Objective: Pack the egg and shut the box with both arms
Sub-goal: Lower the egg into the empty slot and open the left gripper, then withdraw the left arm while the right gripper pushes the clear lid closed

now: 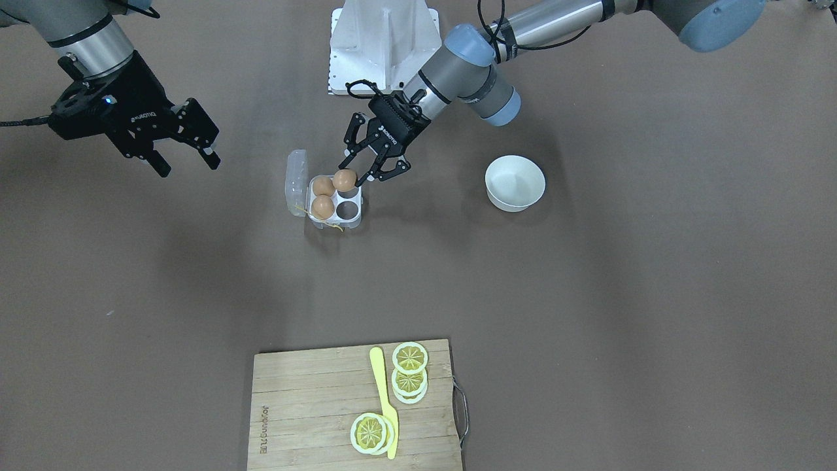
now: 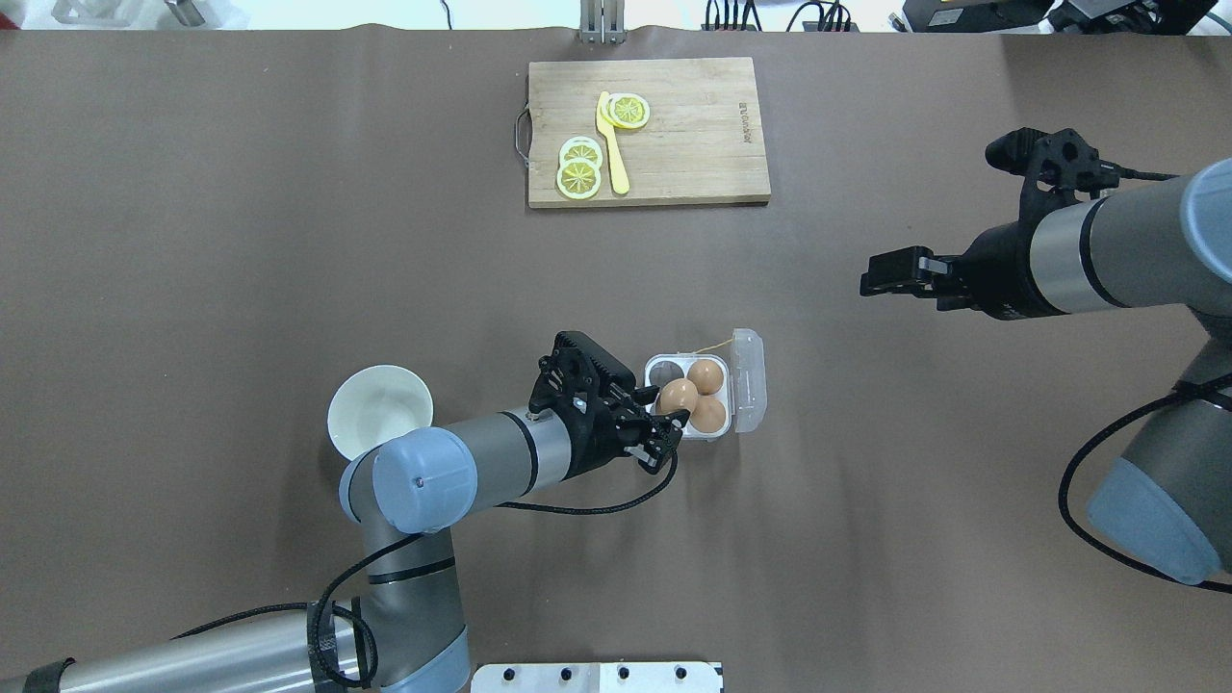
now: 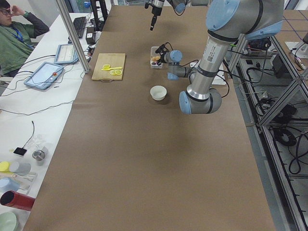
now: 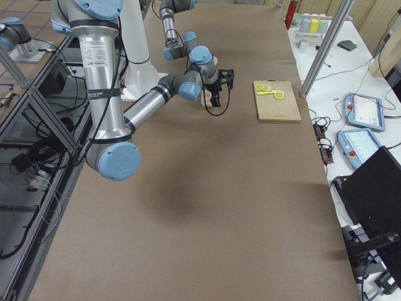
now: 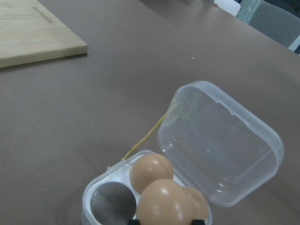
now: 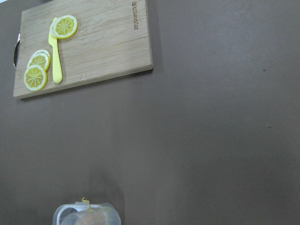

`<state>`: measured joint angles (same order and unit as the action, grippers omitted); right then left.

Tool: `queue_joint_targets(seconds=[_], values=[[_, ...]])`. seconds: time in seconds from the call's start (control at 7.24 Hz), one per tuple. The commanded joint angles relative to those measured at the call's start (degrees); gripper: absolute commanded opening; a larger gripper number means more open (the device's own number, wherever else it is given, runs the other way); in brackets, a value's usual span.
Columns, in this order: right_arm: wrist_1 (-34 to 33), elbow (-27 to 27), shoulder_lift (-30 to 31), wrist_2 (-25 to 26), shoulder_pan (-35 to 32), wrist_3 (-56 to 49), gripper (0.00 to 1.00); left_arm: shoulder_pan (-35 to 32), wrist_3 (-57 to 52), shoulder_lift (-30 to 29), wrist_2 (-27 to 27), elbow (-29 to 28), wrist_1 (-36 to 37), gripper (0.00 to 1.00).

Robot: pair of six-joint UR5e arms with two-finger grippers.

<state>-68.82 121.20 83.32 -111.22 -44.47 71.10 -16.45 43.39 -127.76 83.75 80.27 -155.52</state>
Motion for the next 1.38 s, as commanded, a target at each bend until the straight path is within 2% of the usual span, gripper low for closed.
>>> queue_joint_targets(seconds=[0.0,0.55,0.69,0.83,0.97,1.11,1.24], values=[[0.0,0.0,0.0,-0.05,0.0,0.0,0.95,0.01,0.03,-0.12,0.09,0.06,-0.04,0.98],[0.0,0.0,-0.44,0.04,0.09,0.09,0.95,-1.04,0.12,0.67,0.88,6.38,0.57,0.97],[0.26,-0.35,-0.53,0.04,0.44,-0.09,0.82,-2.35,0.12,1.81,1.67,8.04,0.92,0.97],[1.92,-1.31,-1.05,0.04,1.13,-0.09,0.71,-5.58,0.73,2.51,7.16,10.24,3.71,0.97],[4.72,-2.88,-1.14,0.21,1.75,0.26,0.66,-10.4,1.26,3.56,14.0,12.87,7.74,0.97],[8.84,-4.55,-1.14,1.26,3.15,3.05,0.45,-16.02,1.96,4.71,21.55,14.72,12.82,0.97],[12.62,-6.31,-1.23,2.92,4.9,5.42,0.04,-22.51,1.97,5.33,30.68,15.52,17.31,0.97]])
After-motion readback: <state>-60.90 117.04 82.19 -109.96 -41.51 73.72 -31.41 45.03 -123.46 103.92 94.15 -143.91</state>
